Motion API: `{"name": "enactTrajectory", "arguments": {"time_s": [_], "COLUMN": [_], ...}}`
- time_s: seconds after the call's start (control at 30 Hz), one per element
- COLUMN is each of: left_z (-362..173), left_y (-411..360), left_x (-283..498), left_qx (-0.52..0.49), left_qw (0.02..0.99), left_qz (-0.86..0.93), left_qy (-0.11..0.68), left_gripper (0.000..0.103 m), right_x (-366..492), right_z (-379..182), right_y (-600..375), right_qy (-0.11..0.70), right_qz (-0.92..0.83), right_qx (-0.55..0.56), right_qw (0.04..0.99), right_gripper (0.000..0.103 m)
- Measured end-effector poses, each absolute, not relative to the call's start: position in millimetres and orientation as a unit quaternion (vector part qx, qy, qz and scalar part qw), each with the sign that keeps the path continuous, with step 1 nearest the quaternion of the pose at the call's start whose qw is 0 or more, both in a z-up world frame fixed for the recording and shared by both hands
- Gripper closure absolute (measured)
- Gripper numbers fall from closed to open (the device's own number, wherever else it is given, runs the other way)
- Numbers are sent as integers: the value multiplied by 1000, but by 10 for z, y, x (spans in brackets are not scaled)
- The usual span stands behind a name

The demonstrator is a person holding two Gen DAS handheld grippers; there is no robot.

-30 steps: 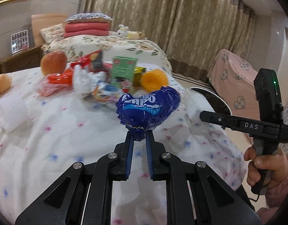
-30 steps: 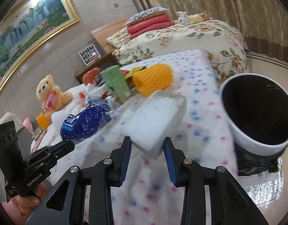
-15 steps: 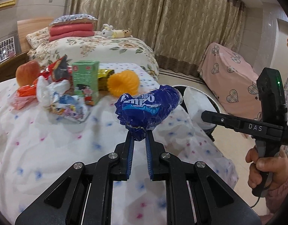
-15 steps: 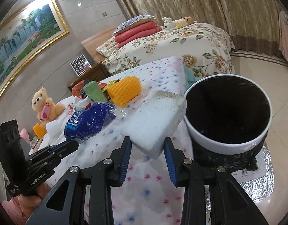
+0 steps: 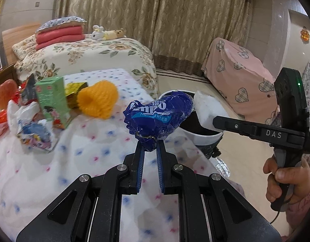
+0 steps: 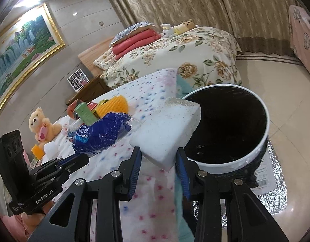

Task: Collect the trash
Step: 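Carry both items over the trash bin and open both tools to drop them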

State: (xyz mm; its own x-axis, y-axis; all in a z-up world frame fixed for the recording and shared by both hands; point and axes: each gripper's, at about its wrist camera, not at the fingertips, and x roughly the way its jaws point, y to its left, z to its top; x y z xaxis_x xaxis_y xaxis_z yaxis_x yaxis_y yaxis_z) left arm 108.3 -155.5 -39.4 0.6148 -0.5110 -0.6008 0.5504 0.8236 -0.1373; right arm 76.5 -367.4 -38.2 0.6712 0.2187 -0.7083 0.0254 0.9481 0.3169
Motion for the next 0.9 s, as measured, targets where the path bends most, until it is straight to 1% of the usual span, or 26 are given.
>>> {"name": "enactTrajectory", "arguments": {"time_s": [0.9], "left_z": [-382], "left_y": [-2304], "left_x": [1423], "left_qx": [71], "left_qw": [881], "left_qz": [-306], "left_qy": [353], "left_gripper": [92], "right_x": [909], "right_z": [-513], "right_y": [-4278], "right_qy": [420], "right_qz": [11], "right_qx": [174], "right_qw": [890], "right_gripper": [67]}}
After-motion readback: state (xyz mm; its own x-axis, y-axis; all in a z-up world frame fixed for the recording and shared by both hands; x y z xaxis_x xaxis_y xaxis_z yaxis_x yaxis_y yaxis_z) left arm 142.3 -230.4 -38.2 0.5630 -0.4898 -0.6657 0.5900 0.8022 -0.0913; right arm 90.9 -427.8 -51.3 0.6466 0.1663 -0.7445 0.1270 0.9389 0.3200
